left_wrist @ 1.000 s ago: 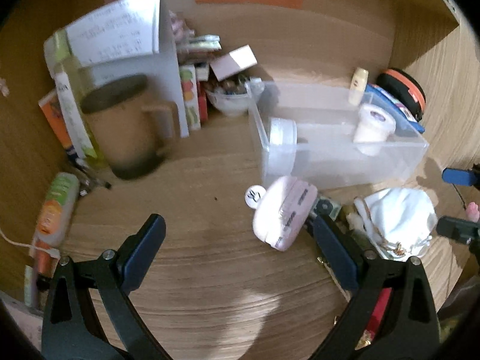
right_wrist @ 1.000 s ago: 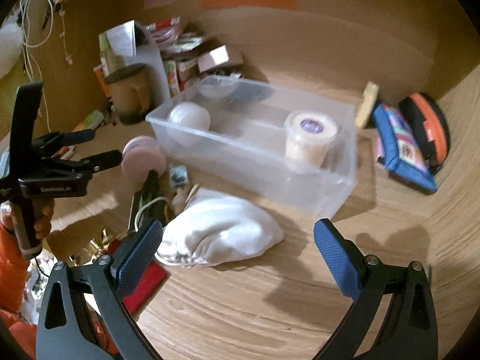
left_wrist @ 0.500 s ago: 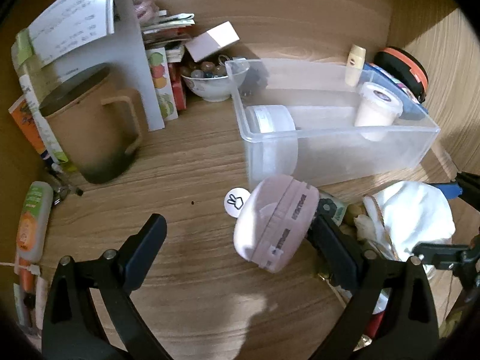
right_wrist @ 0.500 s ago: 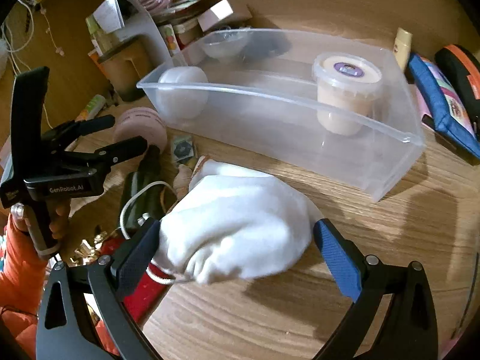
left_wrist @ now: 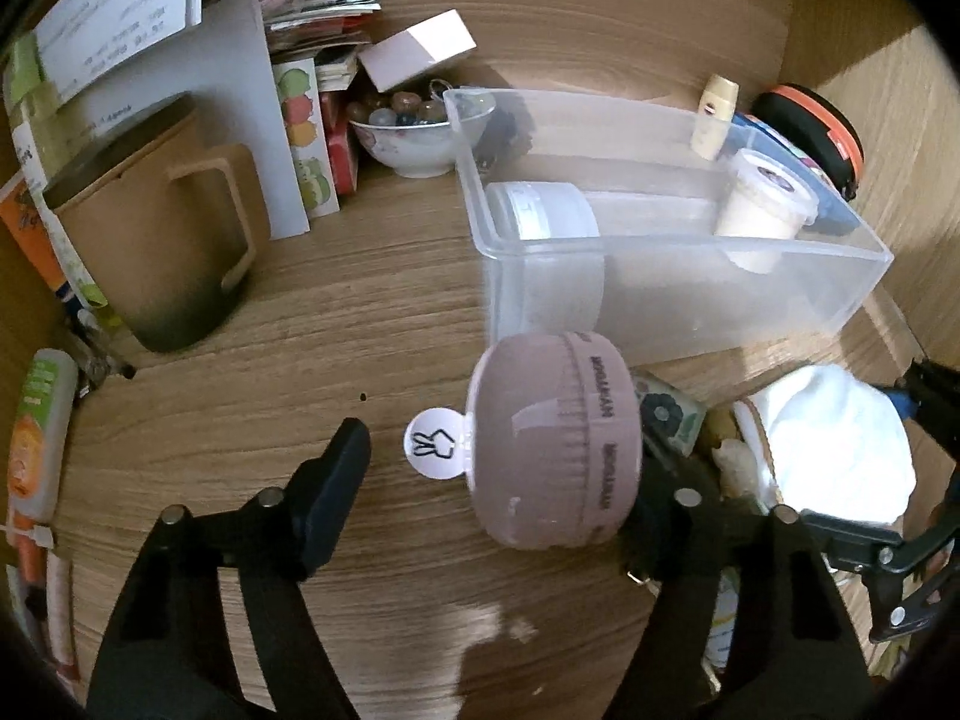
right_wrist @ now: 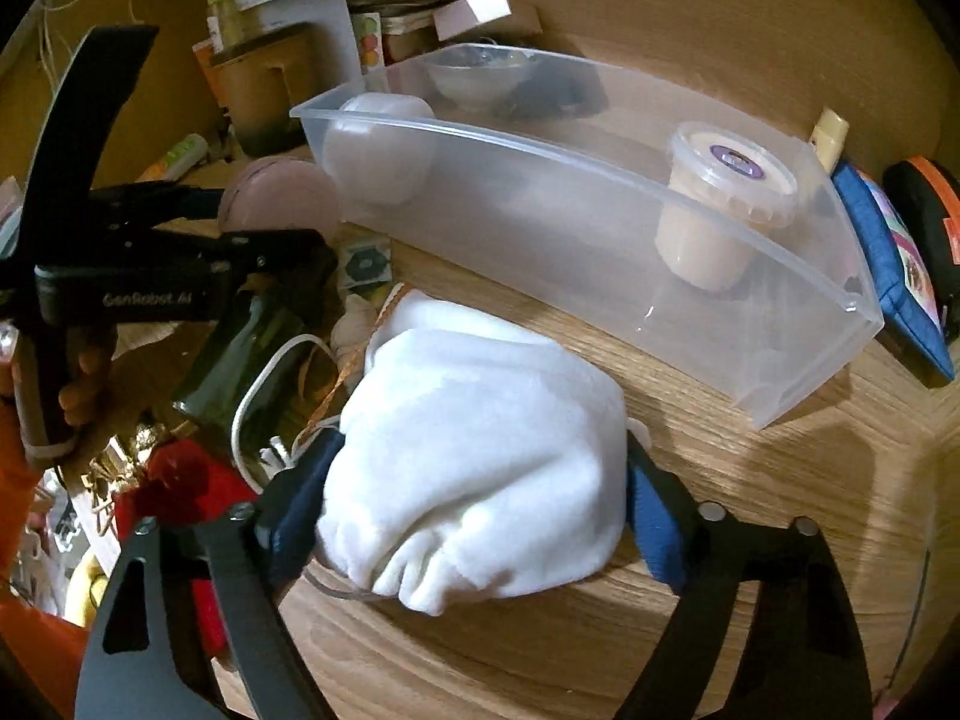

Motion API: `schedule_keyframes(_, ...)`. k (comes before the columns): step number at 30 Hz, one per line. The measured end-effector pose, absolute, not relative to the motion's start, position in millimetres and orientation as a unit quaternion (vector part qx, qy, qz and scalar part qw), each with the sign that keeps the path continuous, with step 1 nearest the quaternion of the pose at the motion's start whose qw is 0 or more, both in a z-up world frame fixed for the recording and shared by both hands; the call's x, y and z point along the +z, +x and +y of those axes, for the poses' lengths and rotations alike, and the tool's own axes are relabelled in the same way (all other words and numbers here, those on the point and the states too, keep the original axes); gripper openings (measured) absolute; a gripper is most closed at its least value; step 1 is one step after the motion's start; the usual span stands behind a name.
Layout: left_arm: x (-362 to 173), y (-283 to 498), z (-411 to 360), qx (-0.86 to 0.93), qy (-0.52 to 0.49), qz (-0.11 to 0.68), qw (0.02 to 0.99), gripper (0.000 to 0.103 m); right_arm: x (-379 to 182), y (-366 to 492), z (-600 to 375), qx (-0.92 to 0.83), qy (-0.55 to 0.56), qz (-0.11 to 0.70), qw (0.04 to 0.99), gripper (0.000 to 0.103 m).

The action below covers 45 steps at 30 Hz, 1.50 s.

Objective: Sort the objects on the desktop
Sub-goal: 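Grasp the pink-white round container with the left tool while the right tool grasps the white cloth bag, then carry both items over the clear box and open both tools to release them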

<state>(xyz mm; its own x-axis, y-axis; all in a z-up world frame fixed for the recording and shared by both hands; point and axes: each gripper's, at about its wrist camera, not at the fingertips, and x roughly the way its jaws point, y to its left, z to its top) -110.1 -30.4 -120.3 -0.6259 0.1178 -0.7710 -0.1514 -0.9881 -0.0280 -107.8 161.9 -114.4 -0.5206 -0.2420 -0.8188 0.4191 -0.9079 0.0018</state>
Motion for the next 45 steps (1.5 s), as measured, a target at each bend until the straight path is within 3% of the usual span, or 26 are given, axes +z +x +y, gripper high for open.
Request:
schedule_keyframes(5,-120.0,-108.6,-31.1,0.906,-0.419,0.018,0.064,0.057,-112.5,-105.0,163.7,-0.870,0.444,0.091,0.192,0.076)
schedule_keyframes(8,-119.8,-108.5,-33.7,0.907,-0.417,0.015,0.060,0.057,-110.7,-102.1,165.3,-0.872,0.443,0.087,0.191,0.076)
schedule_keyframes(9,-119.5,-108.3,-34.2,0.907,-0.416,0.015,0.058,0.057,-110.1,-101.5,164.1,-0.872,0.443,0.087,0.192,0.068)
schedule_keyframes(18,-115.3,-100.0,-40.5,0.915,-0.402,0.015,0.038,0.057,-96.4,-92.9,172.5,-0.882,0.426,0.083,0.183,0.058)
schedule_keyframes(45,-50.3,-66.2,-52.1,0.948,-0.319,-0.006,0.017,0.057,-19.3,-82.3,203.5,-0.925,0.335,0.065,0.164,0.057)
